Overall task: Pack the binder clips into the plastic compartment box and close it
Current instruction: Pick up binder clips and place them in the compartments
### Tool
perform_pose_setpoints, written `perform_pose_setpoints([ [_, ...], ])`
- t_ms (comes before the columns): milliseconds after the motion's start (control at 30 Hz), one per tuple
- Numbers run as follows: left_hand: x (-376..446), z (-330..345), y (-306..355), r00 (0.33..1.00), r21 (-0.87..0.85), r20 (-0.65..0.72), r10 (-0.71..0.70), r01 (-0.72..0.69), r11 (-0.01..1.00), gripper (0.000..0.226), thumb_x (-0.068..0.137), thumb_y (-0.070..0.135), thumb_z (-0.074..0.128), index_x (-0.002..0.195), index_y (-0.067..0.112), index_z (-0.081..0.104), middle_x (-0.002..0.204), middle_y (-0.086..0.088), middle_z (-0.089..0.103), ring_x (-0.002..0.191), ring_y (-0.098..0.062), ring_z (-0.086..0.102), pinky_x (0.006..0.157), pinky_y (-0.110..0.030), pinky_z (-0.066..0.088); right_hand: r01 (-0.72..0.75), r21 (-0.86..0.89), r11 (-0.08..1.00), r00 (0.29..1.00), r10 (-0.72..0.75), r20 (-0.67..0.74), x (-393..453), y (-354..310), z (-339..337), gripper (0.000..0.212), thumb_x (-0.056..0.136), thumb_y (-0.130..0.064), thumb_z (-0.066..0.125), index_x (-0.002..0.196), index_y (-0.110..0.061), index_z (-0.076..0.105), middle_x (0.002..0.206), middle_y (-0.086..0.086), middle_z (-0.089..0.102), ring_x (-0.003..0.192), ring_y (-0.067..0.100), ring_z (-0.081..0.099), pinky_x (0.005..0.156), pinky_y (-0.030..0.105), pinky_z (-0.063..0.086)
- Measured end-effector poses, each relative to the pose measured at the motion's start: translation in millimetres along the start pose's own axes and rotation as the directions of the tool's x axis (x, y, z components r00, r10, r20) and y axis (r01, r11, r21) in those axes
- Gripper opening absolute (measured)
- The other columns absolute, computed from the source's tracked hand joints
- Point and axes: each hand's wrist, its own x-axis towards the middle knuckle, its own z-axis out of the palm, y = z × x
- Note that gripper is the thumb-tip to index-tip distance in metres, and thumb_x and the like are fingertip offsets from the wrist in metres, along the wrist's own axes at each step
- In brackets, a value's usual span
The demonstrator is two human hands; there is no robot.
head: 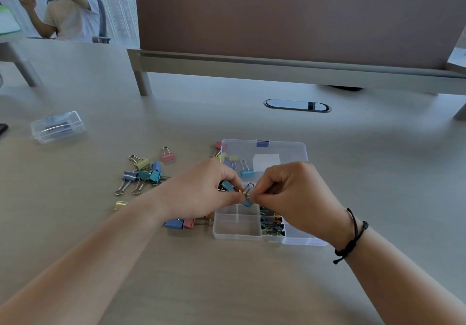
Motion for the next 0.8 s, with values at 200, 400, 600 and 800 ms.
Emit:
perform_pose_setpoints([
  [200,-4.7,-0.8,7.5,1.000,-0.038,0.008,0.008,-0.007,0.999,0.011,0.090,0.039,0.068,0.096,0.031,0.072,0.047,0.009,0.048,0.039,-0.007,0.033,0.043,-0.016,0.031,-0.062,0.128,0.990,0.997,0.057,0.046,1.5,-2.4,-6.7,0.012,0.073,-0.005,0.082,0.066,-0.010,0.074,0.069,-0.001,0.074,0.063,0.017,0.070,0.068,0.036,0.061],
  [400,-7.7,-2.6,11.4,0.999,-0.006,0.018,-0.027,0.028,1.000,0.015,0.094,0.036,0.064,0.101,0.023,0.068,0.045,0.029,0.052,0.037,0.000,0.045,0.044,-0.011,0.036,-0.049,0.190,0.981,0.999,0.046,0.019,3.0,-1.1,-8.0,0.013,0.071,-0.004,0.084,0.068,-0.003,0.072,0.070,0.005,0.074,0.066,0.021,0.072,0.069,0.038,0.061],
  [600,-7.6,-4.6,12.8,0.997,-0.012,-0.053,-0.051,0.050,0.999,0.019,0.095,0.035,0.063,0.102,0.019,0.068,0.041,0.034,0.048,0.036,0.003,0.044,0.041,-0.009,0.033,0.022,0.052,0.998,0.999,-0.024,0.041,-1.4,-4.0,-0.4,0.011,0.073,-0.008,0.083,0.069,-0.016,0.076,0.065,-0.009,0.070,0.057,-0.002,0.060,0.058,0.008,0.043],
  [800,-6.2,-2.6,6.8,0.997,0.041,-0.045,-0.061,0.063,0.997,0.017,0.096,0.036,0.062,0.101,0.022,0.069,0.060,0.022,0.052,0.054,0.023,0.048,0.050,-0.002,0.036,0.106,-0.240,0.965,0.994,-0.097,0.048,-1.0,-4.7,-0.1,0.013,0.076,-0.013,0.079,0.074,-0.026,0.078,0.061,-0.020,0.060,0.075,-0.001,0.057,0.064,0.006,0.038],
])
